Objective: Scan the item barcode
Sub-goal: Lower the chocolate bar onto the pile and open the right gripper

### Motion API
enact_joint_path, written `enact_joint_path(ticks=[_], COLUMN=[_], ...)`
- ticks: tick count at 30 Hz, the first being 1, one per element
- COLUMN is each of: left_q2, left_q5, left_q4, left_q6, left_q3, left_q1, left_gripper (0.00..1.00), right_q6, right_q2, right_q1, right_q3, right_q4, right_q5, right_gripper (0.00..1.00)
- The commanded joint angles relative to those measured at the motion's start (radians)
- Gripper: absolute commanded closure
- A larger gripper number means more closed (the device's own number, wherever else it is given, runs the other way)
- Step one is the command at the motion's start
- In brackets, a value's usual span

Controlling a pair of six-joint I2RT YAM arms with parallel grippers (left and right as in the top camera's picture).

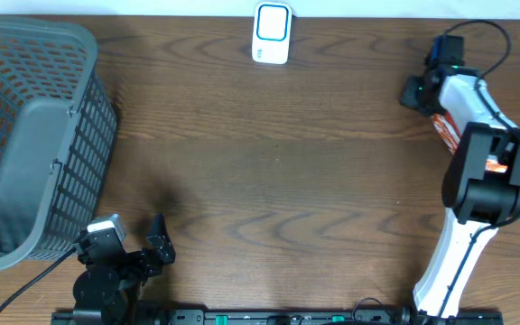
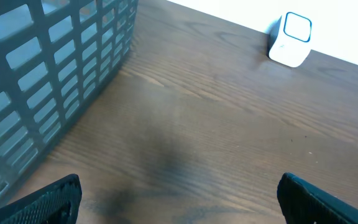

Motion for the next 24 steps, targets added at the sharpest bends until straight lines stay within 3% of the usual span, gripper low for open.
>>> enact_joint_path(ticks=[1,11,16,19,20,21,22,24], left_q2=[-0.001,-0.001,-0.001,-0.001,-0.001,-0.001,-0.001,-0.001], left_q5=[-0.002,-0.002,-0.002,-0.002,-0.002,-0.002,-0.002,-0.002], left_q4=[0.000,0.000,0.000,0.000,0.000,0.000,0.000,0.000], left_q6=[0.013,0.013,0.013,0.013,0.013,0.013,0.013,0.013], left_q3=[0.005,0.005,0.005,0.005,0.005,0.005,0.005,0.005], left_q1=[-0.003,-0.003,-0.003,-0.003,-0.003,-0.003,-0.003,-0.003], left_gripper=[0.02,0.02,0.02,0.02,0.02,0.02,0.02,0.02], right_q6=[0.015,0.007,-0.005,-0.043,-0.043,-0.043,-0.043,-0.040], right_q2=[0.013,0.003,-0.082,-0.219,-0.270,-0.325,-0.416,-0.536], right_q1=[-0.060,-0.209,-0.233,-0.228,-0.225,-0.222,-0.219,-0.219], right_q3=[0.007,0.007,0.007,0.007,0.007,0.007,0.007,0.007], right_q4=[-0.061,-0.253,-0.262,-0.230,-0.212,-0.191,-0.148,-0.061], right_q5=[0.148,0.174,-0.009,-0.194,-0.246,-0.308,-0.425,-0.610], right_gripper=[0.99,0.99,0.94,0.62,0.44,0.13,0.01,0.01])
